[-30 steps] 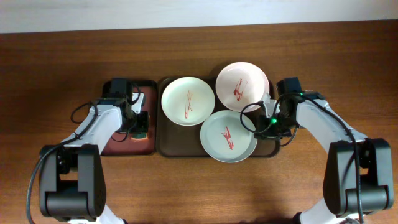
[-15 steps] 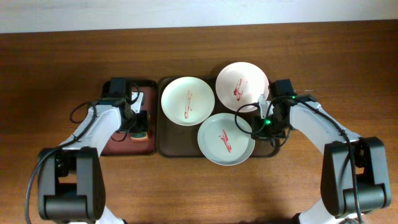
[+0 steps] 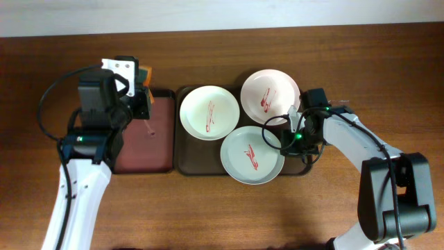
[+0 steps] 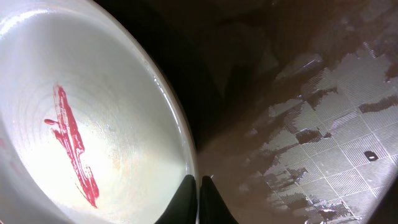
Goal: Clean dirty plates on tray and stack at the side
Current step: 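Lift the sponge with the left gripper and carry it to the front plate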
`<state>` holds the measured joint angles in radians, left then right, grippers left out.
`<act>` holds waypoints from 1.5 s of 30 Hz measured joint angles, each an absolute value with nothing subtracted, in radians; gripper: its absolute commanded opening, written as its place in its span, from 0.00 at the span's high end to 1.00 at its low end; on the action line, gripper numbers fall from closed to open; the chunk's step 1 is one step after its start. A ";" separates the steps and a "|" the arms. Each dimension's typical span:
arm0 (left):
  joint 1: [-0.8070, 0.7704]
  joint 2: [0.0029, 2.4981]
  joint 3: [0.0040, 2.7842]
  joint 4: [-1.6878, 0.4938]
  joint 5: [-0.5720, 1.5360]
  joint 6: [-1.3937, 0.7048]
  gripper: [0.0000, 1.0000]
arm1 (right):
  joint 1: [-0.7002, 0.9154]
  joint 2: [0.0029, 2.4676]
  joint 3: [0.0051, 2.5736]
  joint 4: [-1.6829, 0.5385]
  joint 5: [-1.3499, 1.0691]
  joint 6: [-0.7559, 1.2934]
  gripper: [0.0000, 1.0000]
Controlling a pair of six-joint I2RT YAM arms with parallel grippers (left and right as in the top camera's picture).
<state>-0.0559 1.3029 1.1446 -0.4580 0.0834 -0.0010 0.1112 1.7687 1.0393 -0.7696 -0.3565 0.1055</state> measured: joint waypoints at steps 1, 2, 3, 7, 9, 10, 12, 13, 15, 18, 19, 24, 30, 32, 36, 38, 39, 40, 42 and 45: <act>-0.056 1.276 1.145 -0.441 0.083 -0.001 1.00 | 0.111 1.769 1.039 -0.770 -0.356 0.106 0.96; -0.056 1.253 1.145 -0.426 0.083 -0.001 1.00 | 0.111 1.769 1.039 -0.770 -0.357 0.105 0.96; -0.056 1.237 1.145 -0.413 0.083 -0.004 1.00 | 0.111 1.769 1.039 -0.770 -0.356 0.105 0.96; -0.056 1.223 1.145 -0.396 0.083 -0.004 1.00 | 0.111 1.769 1.039 -0.770 -0.357 0.106 0.96; -0.056 1.223 1.145 -0.379 0.083 -0.004 1.00 | 0.111 1.769 1.039 -0.770 -0.356 0.105 0.96; -0.056 1.223 1.145 -0.378 0.083 -0.004 1.00 | 0.111 1.769 1.039 -0.770 -0.357 0.106 0.96; -0.056 1.223 1.145 -0.377 0.083 -0.004 1.00 | 0.111 1.769 1.039 -0.770 -0.357 0.106 0.96; -0.056 1.223 1.145 -0.377 0.083 -0.004 1.00 | 0.111 1.769 1.039 -0.770 -0.356 0.106 0.96; -0.056 1.223 1.145 -0.377 0.083 -0.004 1.00 | 0.111 1.769 1.039 -0.770 -0.356 0.105 0.96; -0.056 1.223 1.145 -0.377 0.083 -0.004 1.00 | 0.111 1.769 1.039 -0.770 -0.357 0.106 0.96; -0.056 1.223 1.145 -0.377 0.083 -0.004 1.00 | 0.111 1.769 1.039 -0.770 -0.356 0.106 0.96; -0.056 1.223 1.145 -0.381 0.083 -0.004 1.00 | 0.111 1.769 1.039 -0.770 -0.356 0.105 0.96; -0.056 1.321 1.147 -0.482 0.083 -0.004 1.00 | 0.111 1.769 1.039 -0.770 -0.356 0.106 0.96; -0.056 1.388 1.147 -0.530 0.083 -0.004 1.00 | 0.111 1.769 1.039 -0.770 -0.356 0.106 0.96; -0.056 1.530 1.148 -0.607 0.083 -0.004 1.00 | 0.111 1.769 1.039 -0.770 -0.356 0.106 0.96; -0.056 1.589 1.148 -0.645 0.083 -0.004 1.00 | 0.111 1.769 1.039 -0.770 -0.356 0.106 0.96; -0.056 1.614 1.148 -0.660 0.083 -0.004 1.00 | 0.111 1.769 1.039 -0.770 -0.356 0.106 0.96; -0.056 1.644 1.148 -0.689 0.083 -0.004 1.00 | 0.111 1.769 1.039 -0.770 -0.356 0.106 0.96; -0.056 1.675 1.149 -0.716 0.083 -0.004 1.00 | 0.111 1.769 1.039 -0.770 -0.356 0.106 0.96; -0.056 1.688 1.148 -0.744 0.083 -0.004 1.00 | 0.111 1.769 1.039 -0.770 -0.356 0.106 0.96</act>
<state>-0.0559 1.6878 1.1484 -0.7441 0.0830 -0.0040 0.1112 1.7687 1.0393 -0.7700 -0.3565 0.1059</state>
